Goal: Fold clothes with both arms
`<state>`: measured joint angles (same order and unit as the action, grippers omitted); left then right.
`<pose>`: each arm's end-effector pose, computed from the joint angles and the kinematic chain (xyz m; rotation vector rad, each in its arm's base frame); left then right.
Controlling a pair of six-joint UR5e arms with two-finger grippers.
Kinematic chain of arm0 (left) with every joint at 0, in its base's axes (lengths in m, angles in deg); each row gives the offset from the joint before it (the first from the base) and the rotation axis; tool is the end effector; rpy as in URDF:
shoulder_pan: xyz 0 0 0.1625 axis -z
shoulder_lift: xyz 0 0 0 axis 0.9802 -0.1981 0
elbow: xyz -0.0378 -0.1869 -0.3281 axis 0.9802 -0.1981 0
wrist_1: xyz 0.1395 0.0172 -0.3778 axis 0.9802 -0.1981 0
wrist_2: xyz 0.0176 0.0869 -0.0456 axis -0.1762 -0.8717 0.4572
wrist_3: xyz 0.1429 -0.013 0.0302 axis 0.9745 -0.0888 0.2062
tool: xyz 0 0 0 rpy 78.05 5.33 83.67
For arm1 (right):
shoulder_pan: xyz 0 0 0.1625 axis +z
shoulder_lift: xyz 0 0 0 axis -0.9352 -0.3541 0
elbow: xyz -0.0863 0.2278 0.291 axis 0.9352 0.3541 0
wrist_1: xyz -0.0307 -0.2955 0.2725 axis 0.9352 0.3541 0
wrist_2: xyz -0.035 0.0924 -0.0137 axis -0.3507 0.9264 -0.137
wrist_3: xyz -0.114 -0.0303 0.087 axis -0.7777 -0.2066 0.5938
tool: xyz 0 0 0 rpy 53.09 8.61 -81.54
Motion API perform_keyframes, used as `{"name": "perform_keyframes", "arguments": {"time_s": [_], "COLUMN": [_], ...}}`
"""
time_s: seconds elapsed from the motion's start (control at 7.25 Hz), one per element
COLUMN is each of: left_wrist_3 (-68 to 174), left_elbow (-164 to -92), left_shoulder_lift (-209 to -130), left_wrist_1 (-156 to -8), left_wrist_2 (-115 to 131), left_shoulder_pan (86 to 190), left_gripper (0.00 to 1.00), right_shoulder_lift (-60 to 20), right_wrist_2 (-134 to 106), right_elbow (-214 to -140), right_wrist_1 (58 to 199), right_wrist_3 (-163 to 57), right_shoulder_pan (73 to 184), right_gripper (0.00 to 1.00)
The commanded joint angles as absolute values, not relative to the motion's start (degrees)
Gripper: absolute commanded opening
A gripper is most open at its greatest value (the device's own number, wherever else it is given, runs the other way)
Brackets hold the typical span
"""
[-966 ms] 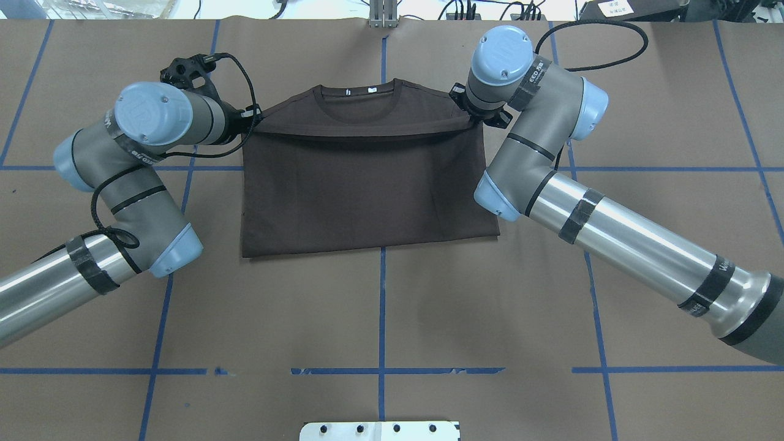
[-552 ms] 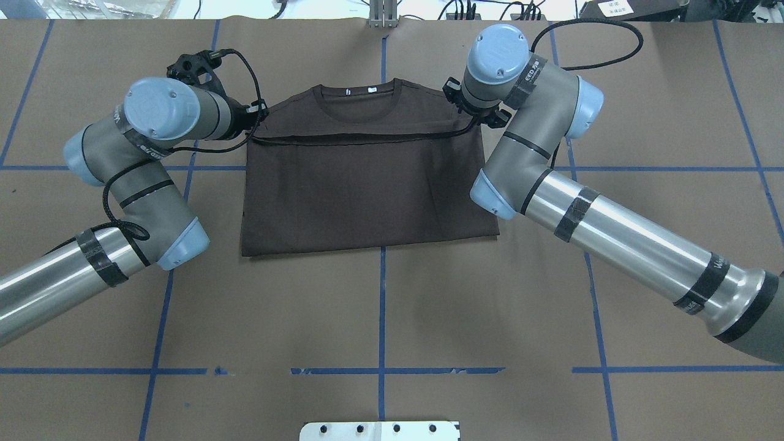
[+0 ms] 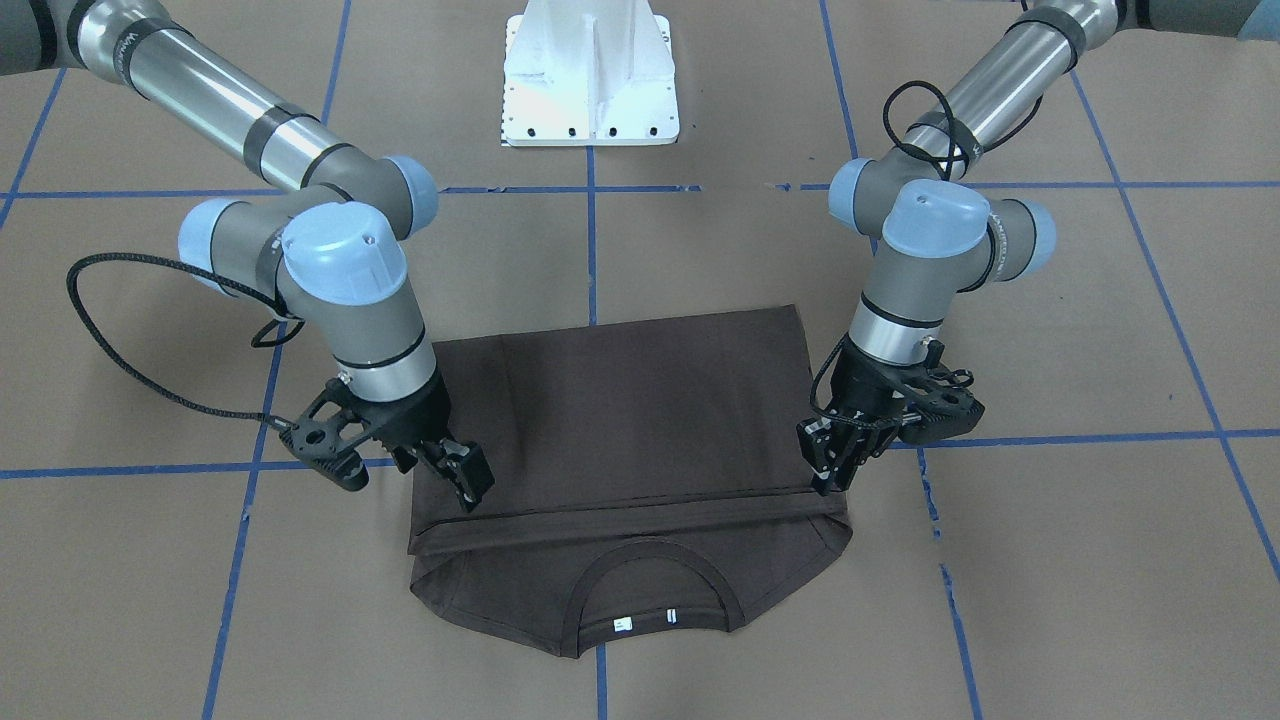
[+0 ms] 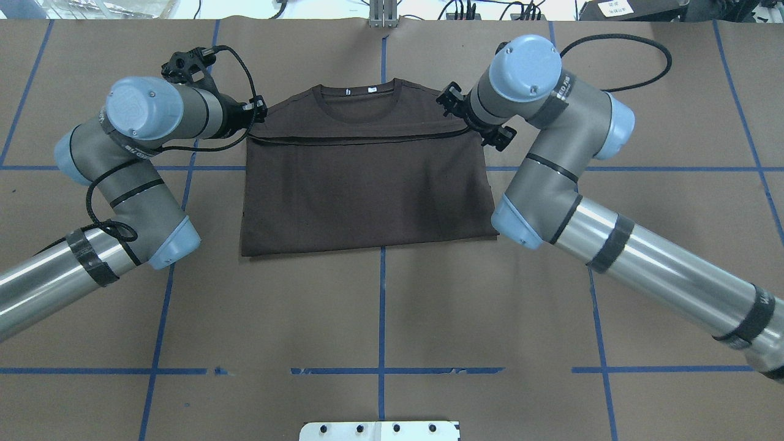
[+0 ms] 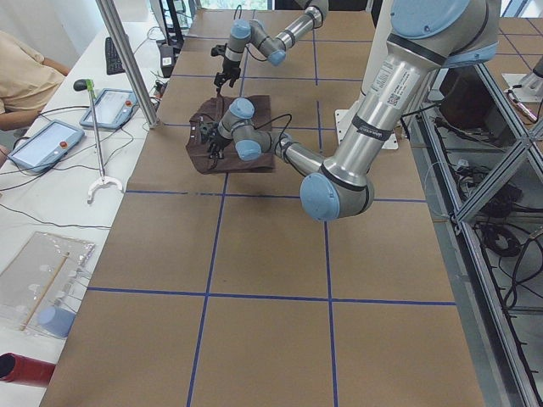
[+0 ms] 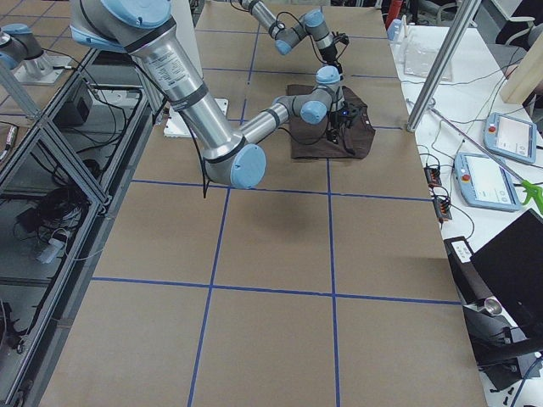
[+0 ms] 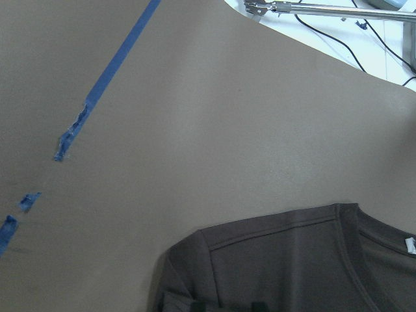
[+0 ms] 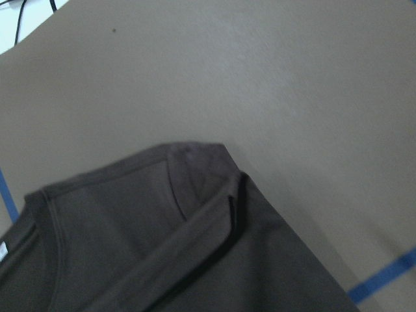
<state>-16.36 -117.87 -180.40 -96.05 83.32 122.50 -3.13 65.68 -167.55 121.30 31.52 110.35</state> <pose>0.4397 -0.5848 0.3313 0.3619 1.0305 -0.5322 -0.4835 -0.5566 0.2877 0.0343 -0.9320 0.7471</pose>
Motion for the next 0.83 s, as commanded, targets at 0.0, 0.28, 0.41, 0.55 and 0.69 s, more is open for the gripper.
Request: {"name": "perform_keyframes", "arguments": {"time_s": [0.0,0.28,0.41,0.55,0.69], "left_wrist_3": [-16.5,-16.4,-16.5,-16.4,-16.4], "left_elbow": [-119.9,-119.8,-119.9,-119.9,-119.9], "left_shoulder_lift": [-178.8,-178.8,-178.8,-178.8,-178.8], "left_wrist_1": [-96.2,-96.2,-96.2,-96.1,-96.1], "left_wrist_2": [84.5,84.2,84.2,84.1,84.1], "left_shoulder_pan": [122.6,122.5,122.5,122.5,122.4], "left_gripper": [0.36,0.36,0.36,0.36,0.36], "right_shoulder_lift": [-15.8,-18.4,-18.5,-18.5,-18.5], "right_wrist_2": [65.0,62.4,62.3,62.4,62.4], "right_elbow": [-182.7,-182.9,-181.9,-180.9,-181.1], "right_wrist_1": [121.2,121.2,121.2,121.2,121.2], "right_wrist_3": [37.7,45.0,45.7,45.7,45.7], "right_shoulder_pan": [104.9,100.7,99.4,99.2,99.2], "right_gripper": [1.00,0.88,0.81,0.80,0.72]}}
